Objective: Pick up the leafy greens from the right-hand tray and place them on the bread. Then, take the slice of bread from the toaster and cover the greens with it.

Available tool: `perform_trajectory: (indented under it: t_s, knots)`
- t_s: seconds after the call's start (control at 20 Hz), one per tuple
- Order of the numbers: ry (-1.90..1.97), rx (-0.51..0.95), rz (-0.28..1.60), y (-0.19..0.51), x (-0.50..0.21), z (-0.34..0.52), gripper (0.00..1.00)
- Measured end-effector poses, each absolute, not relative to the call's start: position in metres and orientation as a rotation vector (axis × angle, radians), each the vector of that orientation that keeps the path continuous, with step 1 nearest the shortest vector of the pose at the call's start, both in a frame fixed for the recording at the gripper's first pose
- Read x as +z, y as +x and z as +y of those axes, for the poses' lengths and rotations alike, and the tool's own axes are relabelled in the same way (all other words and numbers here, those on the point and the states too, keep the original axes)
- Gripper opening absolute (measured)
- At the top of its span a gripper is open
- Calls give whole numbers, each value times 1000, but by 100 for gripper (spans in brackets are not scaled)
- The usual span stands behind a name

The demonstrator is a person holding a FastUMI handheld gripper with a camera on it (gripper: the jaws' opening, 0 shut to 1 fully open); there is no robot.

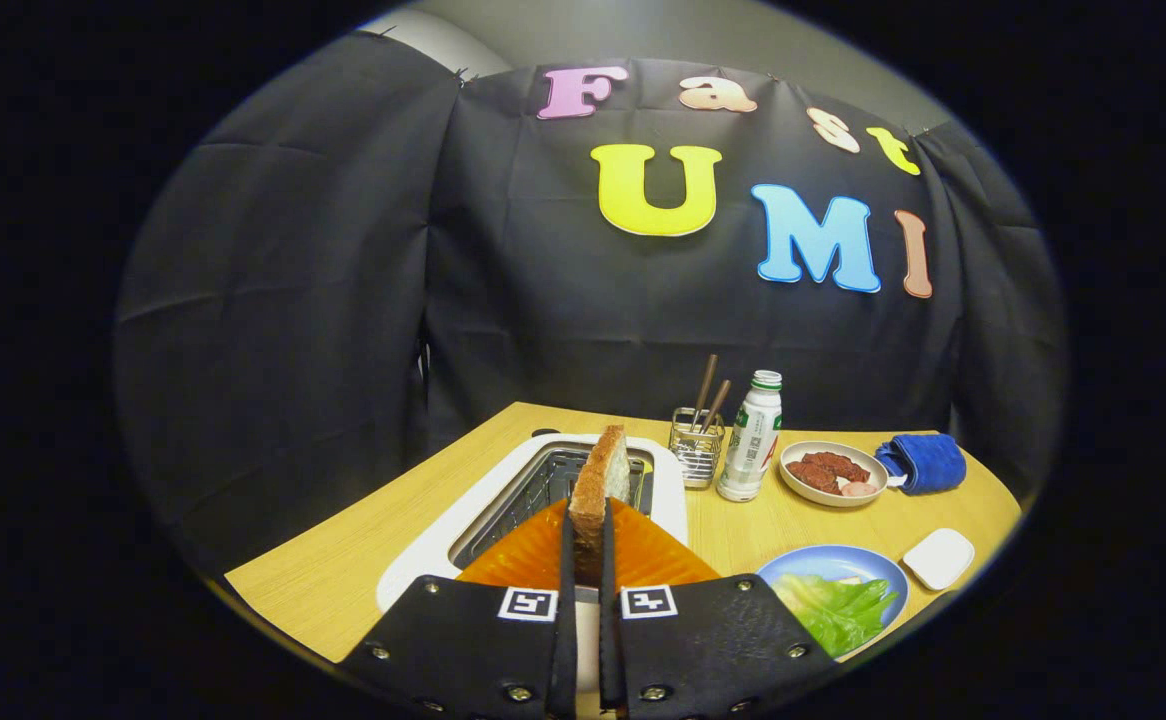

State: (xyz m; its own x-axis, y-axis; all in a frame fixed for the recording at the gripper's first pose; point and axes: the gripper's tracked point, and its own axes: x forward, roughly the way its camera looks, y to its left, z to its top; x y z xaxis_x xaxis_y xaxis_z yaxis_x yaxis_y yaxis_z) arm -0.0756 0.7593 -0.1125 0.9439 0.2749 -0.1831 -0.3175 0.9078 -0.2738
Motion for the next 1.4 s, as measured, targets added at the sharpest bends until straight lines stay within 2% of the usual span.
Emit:
perform_trajectory:
  t_s: [0.05,0.1,0.7,0.9,1.4]
  knots:
    - [-288,296,140,-78,-109,759,9]
    - [-281,290,129,-79,-113,757,2]
    - [-184,353,42,-93,-41,749,2]
    - [-191,340,-9,-109,-17,722,2]
    - [-213,239,30,-100,-42,620,2]
